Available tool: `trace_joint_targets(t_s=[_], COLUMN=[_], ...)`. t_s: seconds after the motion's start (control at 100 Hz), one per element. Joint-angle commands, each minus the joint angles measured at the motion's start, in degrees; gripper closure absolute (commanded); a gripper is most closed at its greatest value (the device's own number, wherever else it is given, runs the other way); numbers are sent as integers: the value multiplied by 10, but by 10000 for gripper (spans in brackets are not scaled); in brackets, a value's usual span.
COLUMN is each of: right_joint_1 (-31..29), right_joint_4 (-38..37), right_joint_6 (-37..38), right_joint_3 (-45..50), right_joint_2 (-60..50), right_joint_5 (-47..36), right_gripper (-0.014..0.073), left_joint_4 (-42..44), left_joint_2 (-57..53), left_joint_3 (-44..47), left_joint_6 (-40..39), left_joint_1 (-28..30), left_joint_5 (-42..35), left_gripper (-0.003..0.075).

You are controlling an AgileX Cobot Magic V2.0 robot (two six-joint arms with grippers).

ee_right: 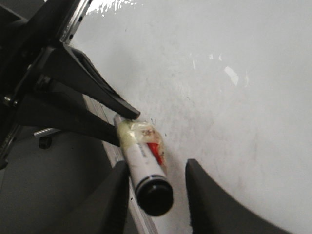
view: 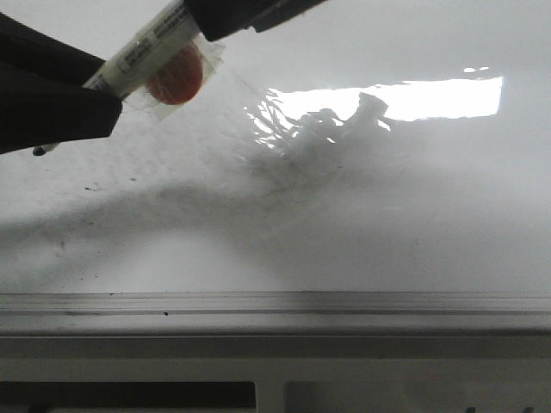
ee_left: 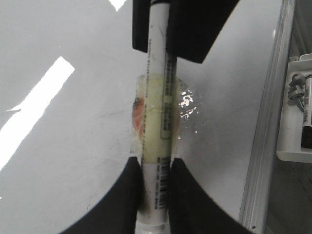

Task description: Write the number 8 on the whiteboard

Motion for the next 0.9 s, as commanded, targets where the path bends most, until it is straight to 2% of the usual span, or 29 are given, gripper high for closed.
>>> trace_joint_targets(t_s=[0.0, 0.25, 0.34, 0.49, 0.58, 0.76, 0.89], right_joint_1=[-1, -1, -1, -1, -1, -1, -1], right_joint_4=[17, 23, 24, 24, 24, 24, 24], right_joint_6=[-6, -6, -6, -6, -6, 2, 11], right_joint_3=[-24, -24, -24, -24, -24, -24, -24], right_joint_2=[-5, -5, -5, -5, -5, -7, -18], right_joint_5=[-45, -50, -48, -40, -40, -24, -20], right_gripper=[405, 603, 652, 659, 659, 658, 657], left_joint_4=[-8, -9, -38, -63, -83, -145, -189], left_joint_2=[-5, -5, -5, -5, -7, -49, -124], left_joint_3=[-18, -18, -18, -18, -18, -18, -18], left_joint_6=[-2, -2, -3, -3, -3, -3, -3], left_joint_1=[-5, -5, -5, -5, -5, -5, -3], left_joint_5=[-42, -42, -42, -42, -42, -15, 43], left_gripper=[741, 740, 720, 563, 505, 498, 498])
